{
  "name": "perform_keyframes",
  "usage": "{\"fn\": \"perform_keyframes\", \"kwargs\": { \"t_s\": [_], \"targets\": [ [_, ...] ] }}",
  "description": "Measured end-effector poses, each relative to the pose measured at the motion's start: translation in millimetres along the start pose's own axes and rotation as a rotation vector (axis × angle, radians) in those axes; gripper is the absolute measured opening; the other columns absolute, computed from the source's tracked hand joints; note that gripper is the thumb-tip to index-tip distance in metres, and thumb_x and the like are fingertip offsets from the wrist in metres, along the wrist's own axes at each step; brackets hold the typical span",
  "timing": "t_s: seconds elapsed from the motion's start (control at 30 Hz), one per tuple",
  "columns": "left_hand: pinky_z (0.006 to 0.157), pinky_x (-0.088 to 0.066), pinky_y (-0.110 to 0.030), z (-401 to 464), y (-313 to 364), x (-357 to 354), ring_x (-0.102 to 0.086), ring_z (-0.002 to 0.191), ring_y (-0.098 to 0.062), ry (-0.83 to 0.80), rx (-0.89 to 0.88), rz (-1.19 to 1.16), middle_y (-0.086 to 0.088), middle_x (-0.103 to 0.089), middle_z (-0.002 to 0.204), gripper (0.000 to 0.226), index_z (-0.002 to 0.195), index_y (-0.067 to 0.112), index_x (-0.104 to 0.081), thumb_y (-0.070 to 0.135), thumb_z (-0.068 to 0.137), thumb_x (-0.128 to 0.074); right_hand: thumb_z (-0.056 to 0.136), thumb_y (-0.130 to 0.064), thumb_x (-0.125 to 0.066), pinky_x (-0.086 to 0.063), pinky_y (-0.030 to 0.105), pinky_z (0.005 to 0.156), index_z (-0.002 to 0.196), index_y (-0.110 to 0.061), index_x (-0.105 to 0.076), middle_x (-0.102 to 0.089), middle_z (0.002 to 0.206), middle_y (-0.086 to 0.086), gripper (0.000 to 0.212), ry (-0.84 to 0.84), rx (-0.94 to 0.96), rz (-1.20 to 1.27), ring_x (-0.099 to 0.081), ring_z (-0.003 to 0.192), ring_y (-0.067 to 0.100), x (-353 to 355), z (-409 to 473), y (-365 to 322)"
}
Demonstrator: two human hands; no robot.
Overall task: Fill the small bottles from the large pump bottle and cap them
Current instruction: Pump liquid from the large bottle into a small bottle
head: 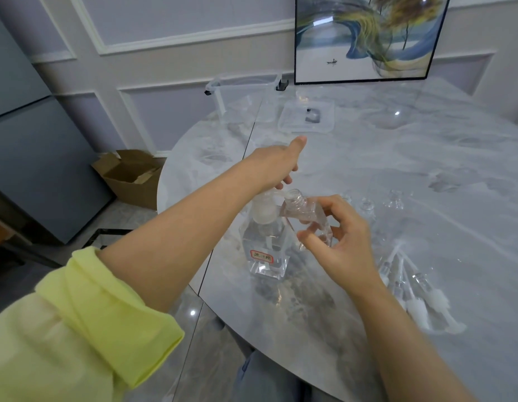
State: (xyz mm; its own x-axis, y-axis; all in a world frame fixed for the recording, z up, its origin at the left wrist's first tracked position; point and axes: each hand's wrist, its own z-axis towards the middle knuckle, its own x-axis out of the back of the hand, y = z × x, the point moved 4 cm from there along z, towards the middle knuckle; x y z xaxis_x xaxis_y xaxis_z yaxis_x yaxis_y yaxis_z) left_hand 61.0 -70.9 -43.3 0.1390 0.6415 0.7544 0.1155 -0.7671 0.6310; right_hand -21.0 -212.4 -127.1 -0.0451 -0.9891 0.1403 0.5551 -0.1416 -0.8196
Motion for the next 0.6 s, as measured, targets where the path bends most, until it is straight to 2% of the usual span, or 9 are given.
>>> {"fn": "perform_keyframes", "kwargs": {
  "t_s": [0.07,0.17,0.37,0.47,0.6],
  "targets": [
    [0.069,-0.04,-0.027,-1.7,0.2,-0.1,-0.068,0.098,-0.019,-0.008,0.012,0.021,-0.003,-0.071,0.108,0.068,0.119,0.017,-0.066,0.064,0.104,-0.019,0.072,-0.022,-0.067,-0.059,0.041,0.074,0.105,-0.022,-0.069,-0.067,0.099,-0.015,0.033,-0.005,0.016,-0.019,-0.066,0.095,0.015,-1.2,0.3,-1.4],
    [0.079,-0.038,-0.033,-3.5,1.4,-0.6,-0.067,0.104,-0.022,-0.035,0.021,0.087,-0.003,-0.071,0.111,0.07,0.118,0.017,-0.066,0.066,0.103,-0.017,0.073,-0.026,-0.066,-0.059,0.044,0.073,0.108,-0.018,-0.07,-0.068,0.1,-0.013,0.036,0.002,0.011,-0.017,-0.067,0.096,0.016,-1.1,-0.3,-1.5],
    [0.067,-0.04,-0.026,-3.2,6.4,5.1,-0.069,0.098,-0.02,0.014,-0.021,0.074,-0.003,-0.071,0.108,0.069,0.117,0.018,-0.067,0.066,0.103,-0.019,0.074,-0.026,-0.068,-0.059,0.051,0.074,0.11,-0.018,-0.069,-0.068,0.102,-0.009,0.037,-0.003,-0.008,-0.005,-0.068,0.099,0.02,0.7,0.3,0.4],
    [0.067,-0.04,-0.026,-1.2,6.0,4.6,-0.069,0.097,-0.02,0.014,-0.024,0.051,-0.002,-0.072,0.107,0.069,0.118,0.018,-0.067,0.066,0.103,-0.019,0.074,-0.025,-0.069,-0.06,0.048,0.073,0.11,-0.017,-0.069,-0.069,0.103,-0.008,0.037,-0.008,0.009,-0.02,-0.068,0.097,0.02,0.3,0.9,0.4],
    [0.069,-0.042,-0.028,0.6,2.9,2.3,-0.07,0.096,-0.02,0.005,-0.014,0.04,-0.001,-0.072,0.106,0.07,0.118,0.018,-0.067,0.067,0.102,-0.019,0.074,-0.028,-0.068,-0.06,0.037,0.072,0.109,-0.018,-0.07,-0.068,0.1,-0.012,0.036,-0.018,0.018,-0.015,-0.067,0.095,0.017,-0.5,0.0,-1.4]
  ]
}}
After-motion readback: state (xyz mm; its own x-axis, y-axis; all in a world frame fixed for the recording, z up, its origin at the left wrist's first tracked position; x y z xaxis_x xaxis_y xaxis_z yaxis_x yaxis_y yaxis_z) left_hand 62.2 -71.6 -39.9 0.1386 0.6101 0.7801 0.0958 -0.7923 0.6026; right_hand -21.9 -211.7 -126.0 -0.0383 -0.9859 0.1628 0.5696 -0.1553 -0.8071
